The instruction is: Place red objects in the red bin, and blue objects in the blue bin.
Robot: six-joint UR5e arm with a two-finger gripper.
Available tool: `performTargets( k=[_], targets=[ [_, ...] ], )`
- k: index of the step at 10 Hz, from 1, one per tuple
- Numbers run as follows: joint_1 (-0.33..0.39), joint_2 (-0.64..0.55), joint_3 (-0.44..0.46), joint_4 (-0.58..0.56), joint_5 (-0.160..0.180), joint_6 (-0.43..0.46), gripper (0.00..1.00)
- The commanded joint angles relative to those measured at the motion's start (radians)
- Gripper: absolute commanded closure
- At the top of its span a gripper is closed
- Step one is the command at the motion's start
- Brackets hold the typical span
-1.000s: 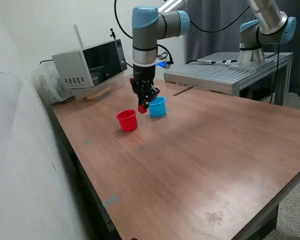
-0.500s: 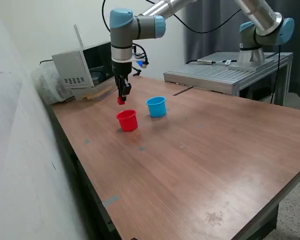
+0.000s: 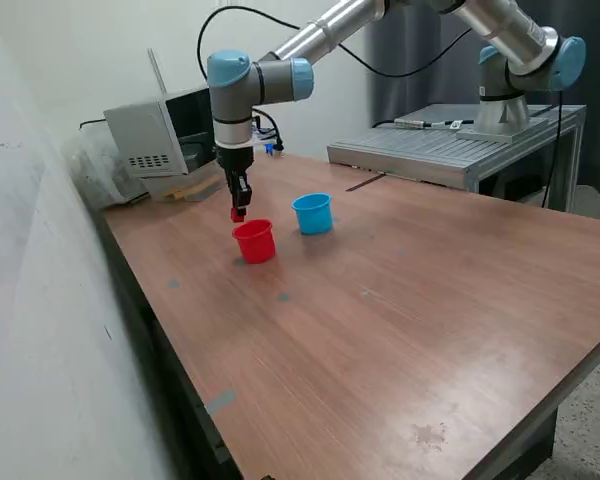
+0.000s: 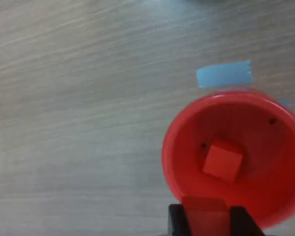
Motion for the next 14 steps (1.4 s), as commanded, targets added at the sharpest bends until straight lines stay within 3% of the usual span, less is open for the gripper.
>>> performTargets(
  k=[1, 7, 8, 9, 12, 13, 14],
  targets=[
    [-0.004, 0.014, 0.001, 0.001, 0.002, 0.0, 1.0],
    [0.01, -0.008, 0.013, 0.021, 0.003, -0.014, 1.0],
    [0.011, -0.008, 0.013, 0.039, 0.033, -0.018, 0.0],
    [0.01, -0.009, 0.013, 0.051, 0.055, -0.021, 0.0],
    [0.011, -0.009, 0.013, 0.073, 0.057, -0.021, 0.0],
    [0.013, -0.024, 0.024, 0.153, 0.06, -0.017, 0.0],
    [0.026, -0.081, 0.085, 0.18, 0.061, -0.008, 0.0]
  ],
)
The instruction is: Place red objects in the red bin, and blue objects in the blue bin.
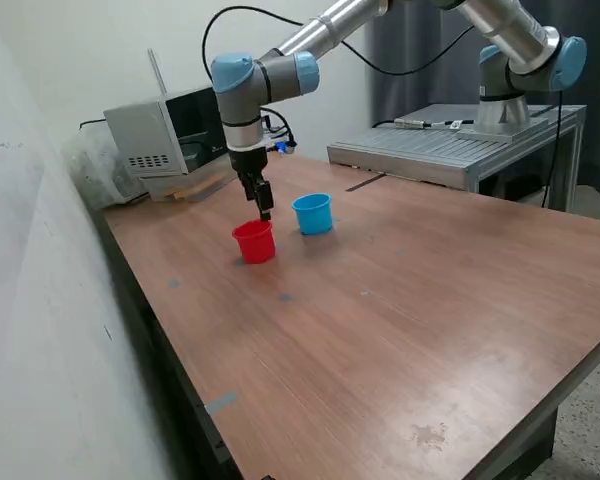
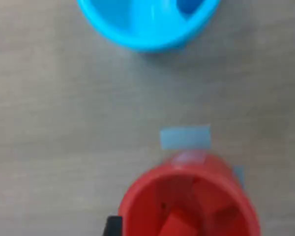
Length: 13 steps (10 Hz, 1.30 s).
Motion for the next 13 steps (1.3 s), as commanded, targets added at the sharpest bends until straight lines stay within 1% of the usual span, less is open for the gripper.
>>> performTargets(
  k=[1, 2, 4, 6, 7, 8, 9, 10, 11, 12, 13],
  targets=[
    [0.058, -0.131, 0.121, 0.06, 0.005, 0.009, 0.0],
    [0.093, -0.216, 0.195, 0.077, 0.02, 0.01, 0.0],
    [0.155, -0.361, 0.336, 0.159, 0.023, 0.012, 0.0],
    [0.158, -0.519, 0.473, 0.189, 0.026, 0.038, 0.0],
    [0.16, -0.618, 0.567, 0.221, 0.032, 0.045, 0.0],
    [0.16, -0.695, 0.641, 0.224, 0.037, 0.047, 0.0],
    [0.16, -0.761, 0.694, 0.229, 0.039, 0.047, 0.0],
    [0.163, -0.83, 0.766, 0.265, 0.04, 0.049, 0.0],
    [0.163, -0.921, 0.826, 0.317, 0.049, 0.049, 0.0],
    [0.16, -1.006, 0.872, 0.376, 0.099, 0.047, 0.0],
    [0.161, -1.065, 0.91, 0.431, 0.144, 0.044, 0.0]
  ],
)
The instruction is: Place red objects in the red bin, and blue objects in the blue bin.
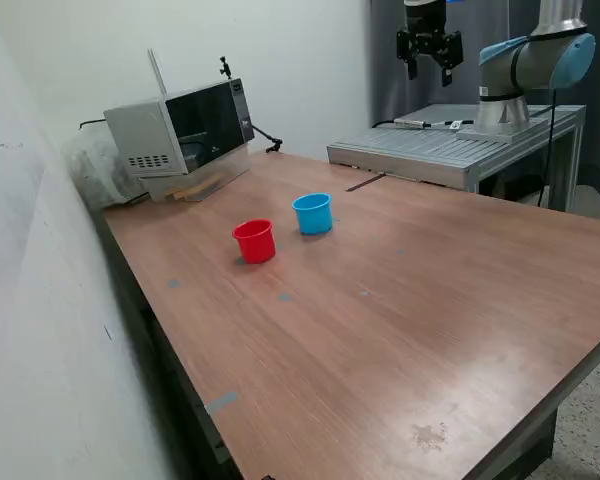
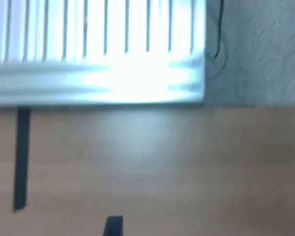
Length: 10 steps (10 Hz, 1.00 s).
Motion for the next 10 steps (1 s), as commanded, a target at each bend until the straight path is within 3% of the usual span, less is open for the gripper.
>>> performTargets(
  k=[1, 10],
  targets=[
    [0.0, -0.151, 0.075, 0.143, 0.059, -0.01, 0.0],
    [-0.011, -0.144, 0.056, 0.162, 0.054, -0.012, 0.0]
  ],
)
